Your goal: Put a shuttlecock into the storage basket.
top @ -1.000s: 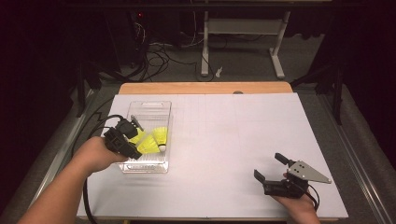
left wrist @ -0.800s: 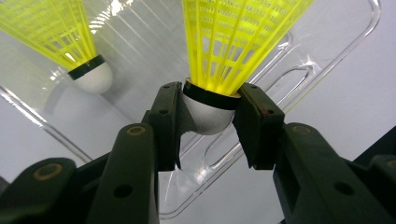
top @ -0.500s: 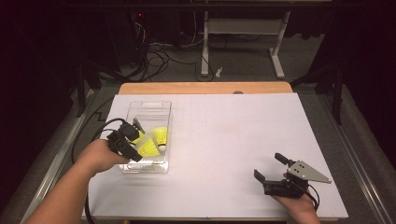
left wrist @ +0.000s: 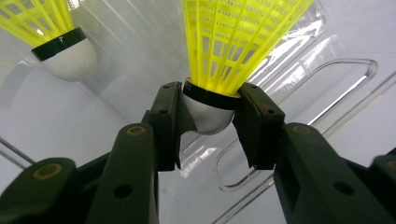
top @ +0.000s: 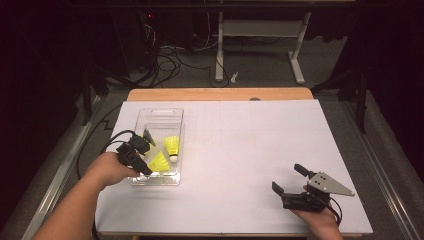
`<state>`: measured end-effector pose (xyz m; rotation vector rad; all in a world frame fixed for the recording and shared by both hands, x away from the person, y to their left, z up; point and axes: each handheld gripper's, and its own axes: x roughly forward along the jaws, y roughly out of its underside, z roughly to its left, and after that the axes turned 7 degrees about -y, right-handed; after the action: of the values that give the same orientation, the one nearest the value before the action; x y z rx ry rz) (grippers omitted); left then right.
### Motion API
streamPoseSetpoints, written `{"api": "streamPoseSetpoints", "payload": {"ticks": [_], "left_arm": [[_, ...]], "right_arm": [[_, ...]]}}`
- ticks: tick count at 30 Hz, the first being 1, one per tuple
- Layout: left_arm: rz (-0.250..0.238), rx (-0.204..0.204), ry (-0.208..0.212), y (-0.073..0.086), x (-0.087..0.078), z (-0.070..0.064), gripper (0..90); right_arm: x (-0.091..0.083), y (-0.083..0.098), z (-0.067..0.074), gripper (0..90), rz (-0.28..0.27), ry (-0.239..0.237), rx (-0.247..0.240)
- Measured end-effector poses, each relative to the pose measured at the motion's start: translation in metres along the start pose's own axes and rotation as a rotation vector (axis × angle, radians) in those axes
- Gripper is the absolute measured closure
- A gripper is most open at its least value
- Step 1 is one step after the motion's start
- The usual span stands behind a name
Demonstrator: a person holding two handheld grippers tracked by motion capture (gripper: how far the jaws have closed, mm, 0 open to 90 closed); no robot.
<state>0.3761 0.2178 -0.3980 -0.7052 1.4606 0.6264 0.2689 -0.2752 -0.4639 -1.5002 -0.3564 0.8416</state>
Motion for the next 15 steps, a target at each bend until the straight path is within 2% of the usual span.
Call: {"api": "streamPoseSetpoints", "payload": {"ticks": [8, 15], "left_arm": [[0.005, -0.003, 0.012, 0.0001, 0.0031, 0.0006, 62.4], [-0.012, -0.015, 0.008, 0.0008, 0.0017, 0.0012, 62.3]], "right_arm": [[0.0003, 0.0002, -0.0003, 0.9, 0.004, -0.002, 0.001], [0.0001, 0.0001, -0.0002, 0.9, 0.003, -0.001, 0.003]]}}
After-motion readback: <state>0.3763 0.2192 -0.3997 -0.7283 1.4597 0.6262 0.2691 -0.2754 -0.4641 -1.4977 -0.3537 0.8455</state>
